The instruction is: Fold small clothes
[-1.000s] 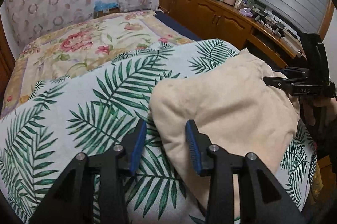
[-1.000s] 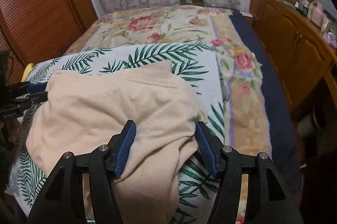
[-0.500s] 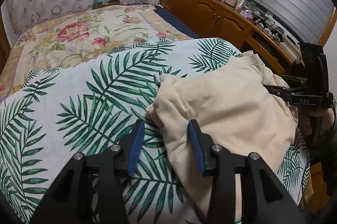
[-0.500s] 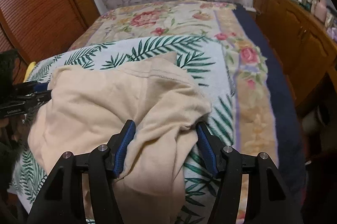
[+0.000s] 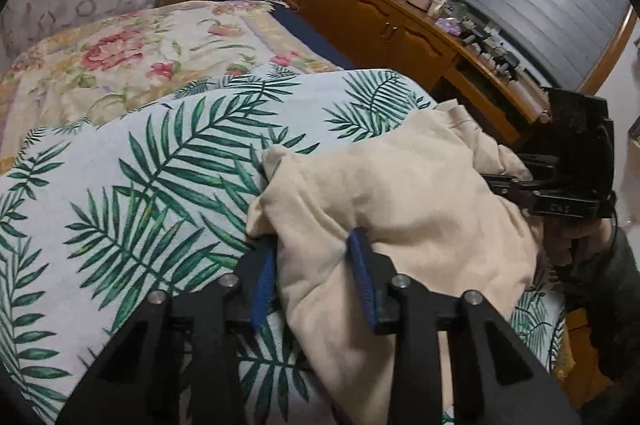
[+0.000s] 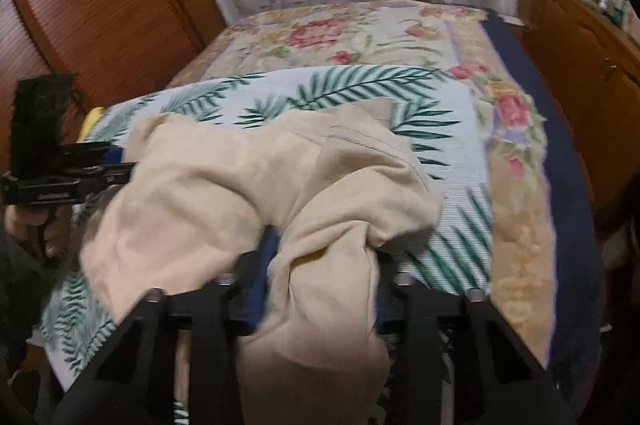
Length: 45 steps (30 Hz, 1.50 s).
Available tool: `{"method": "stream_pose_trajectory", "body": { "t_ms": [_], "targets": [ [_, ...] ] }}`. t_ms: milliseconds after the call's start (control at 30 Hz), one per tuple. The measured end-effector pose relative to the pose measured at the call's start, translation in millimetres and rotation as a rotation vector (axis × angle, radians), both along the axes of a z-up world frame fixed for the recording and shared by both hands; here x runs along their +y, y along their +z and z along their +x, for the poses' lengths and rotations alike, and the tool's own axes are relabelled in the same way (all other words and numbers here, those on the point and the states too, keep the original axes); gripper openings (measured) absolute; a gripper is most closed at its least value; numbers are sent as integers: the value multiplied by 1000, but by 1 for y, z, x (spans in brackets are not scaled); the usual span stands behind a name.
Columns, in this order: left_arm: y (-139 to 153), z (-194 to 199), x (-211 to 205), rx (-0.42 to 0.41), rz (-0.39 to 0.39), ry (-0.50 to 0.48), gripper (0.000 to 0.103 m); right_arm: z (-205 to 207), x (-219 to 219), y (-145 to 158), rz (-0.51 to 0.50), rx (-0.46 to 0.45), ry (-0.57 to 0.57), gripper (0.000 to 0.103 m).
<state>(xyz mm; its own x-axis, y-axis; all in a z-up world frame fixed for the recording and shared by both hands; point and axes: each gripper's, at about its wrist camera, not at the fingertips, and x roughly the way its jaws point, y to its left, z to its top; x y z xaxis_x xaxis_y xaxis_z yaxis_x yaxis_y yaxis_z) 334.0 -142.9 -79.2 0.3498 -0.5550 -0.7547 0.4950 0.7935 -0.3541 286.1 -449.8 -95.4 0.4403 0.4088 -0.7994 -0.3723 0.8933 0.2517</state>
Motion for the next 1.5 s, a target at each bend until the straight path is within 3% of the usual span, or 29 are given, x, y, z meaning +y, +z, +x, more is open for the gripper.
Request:
{"method": "stream_pose_trajectory", "body": {
  "t_ms": [67, 133, 267, 400, 533, 700, 900, 1100, 1267, 1500],
  "targets": [
    [0, 2, 2, 27, -34, -10, 15, -3, 1, 2, -2, -20, 8, 22],
    [3, 0, 6, 28, -72, -13, 11, -7, 3, 11, 12, -50, 9, 20],
    [31, -21, 19, -56, -131, -5, 10, -21, 14, 44, 23, -160, 35, 18],
    [63, -47, 39, -163, -131, 27, 10, -28, 40, 78, 11, -250, 95, 18],
    [92, -68, 84, -259, -148, 118, 10, -21, 76, 105, 5, -312, 172, 18],
    [107, -90, 160, -343, -97, 271, 10, 6, 155, 127, -4, -363, 314, 17],
    [96, -114, 251, -385, -12, 468, 10, 41, 282, 123, -83, -386, 518, 17],
    [53, -132, 316, -348, 75, 638, 10, 63, 396, 100, -182, -385, 675, 17],
    [31, -150, 338, -334, 150, 737, 10, 74, 469, 83, -197, -385, 765, 17],
    [10, -170, 347, -292, 159, 807, 10, 84, 539, 66, -169, -375, 826, 19]
  ]
}}
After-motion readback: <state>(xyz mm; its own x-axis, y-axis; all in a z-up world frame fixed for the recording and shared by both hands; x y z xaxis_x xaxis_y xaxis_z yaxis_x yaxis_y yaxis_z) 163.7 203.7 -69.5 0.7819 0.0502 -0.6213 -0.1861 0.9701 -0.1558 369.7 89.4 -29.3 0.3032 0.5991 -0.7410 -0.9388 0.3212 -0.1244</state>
